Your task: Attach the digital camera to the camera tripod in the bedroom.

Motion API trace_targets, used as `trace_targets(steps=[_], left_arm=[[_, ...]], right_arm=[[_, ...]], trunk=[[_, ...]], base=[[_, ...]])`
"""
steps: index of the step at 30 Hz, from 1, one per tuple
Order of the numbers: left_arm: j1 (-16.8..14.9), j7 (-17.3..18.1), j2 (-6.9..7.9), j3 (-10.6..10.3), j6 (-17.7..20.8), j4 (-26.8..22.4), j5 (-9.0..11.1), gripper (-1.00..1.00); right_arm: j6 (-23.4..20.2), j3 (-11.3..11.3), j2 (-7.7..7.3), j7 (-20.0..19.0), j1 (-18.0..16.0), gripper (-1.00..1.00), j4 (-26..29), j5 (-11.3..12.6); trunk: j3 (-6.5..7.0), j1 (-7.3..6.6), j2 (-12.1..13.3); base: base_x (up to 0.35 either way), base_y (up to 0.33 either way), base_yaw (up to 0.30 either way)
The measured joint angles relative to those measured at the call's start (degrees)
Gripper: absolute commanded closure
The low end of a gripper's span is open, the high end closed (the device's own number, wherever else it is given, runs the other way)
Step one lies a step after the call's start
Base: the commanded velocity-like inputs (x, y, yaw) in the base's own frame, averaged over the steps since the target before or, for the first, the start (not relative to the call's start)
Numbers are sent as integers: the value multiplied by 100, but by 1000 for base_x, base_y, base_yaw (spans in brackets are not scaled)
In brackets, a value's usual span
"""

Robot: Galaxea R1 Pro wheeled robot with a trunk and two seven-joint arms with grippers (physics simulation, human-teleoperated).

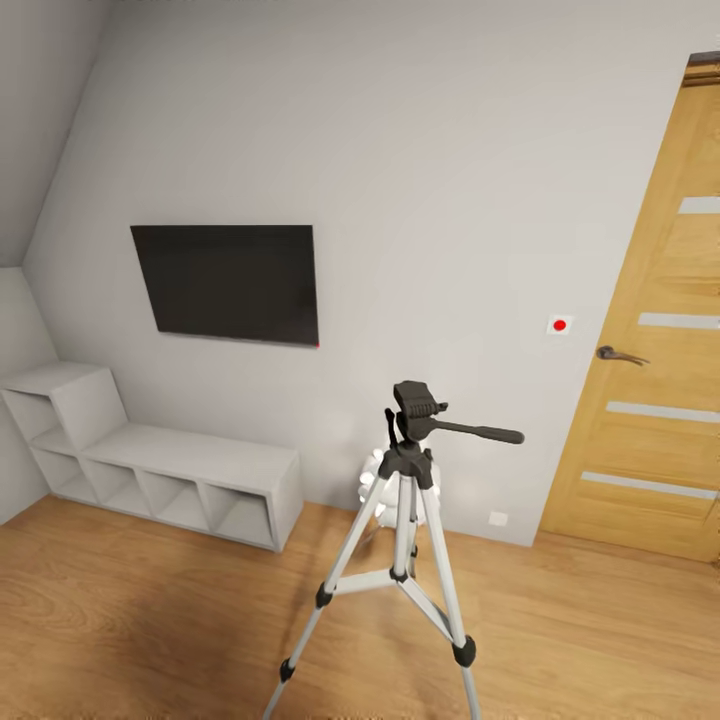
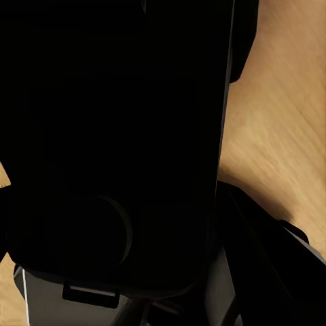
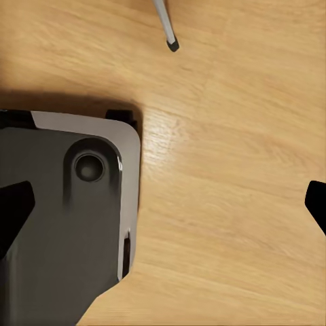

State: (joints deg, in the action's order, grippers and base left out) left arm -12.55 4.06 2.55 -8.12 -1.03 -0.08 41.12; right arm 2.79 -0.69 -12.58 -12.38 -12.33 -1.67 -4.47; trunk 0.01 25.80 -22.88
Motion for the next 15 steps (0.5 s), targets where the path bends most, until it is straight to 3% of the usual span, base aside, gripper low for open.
trace_targets(steps=[4, 15], left_arm=[[0, 1, 6, 0, 0, -2, -1, 100], [0, -1, 8, 0, 0, -2, 3, 100]], right_arm=[[6, 0, 2, 1, 0, -100, 0, 1], [-5, -9, 17, 1, 0, -100, 0, 6]], trunk=[[0, -1, 0], [0, -3, 0]], base=[[-142, 0, 0], [-21, 0, 0]])
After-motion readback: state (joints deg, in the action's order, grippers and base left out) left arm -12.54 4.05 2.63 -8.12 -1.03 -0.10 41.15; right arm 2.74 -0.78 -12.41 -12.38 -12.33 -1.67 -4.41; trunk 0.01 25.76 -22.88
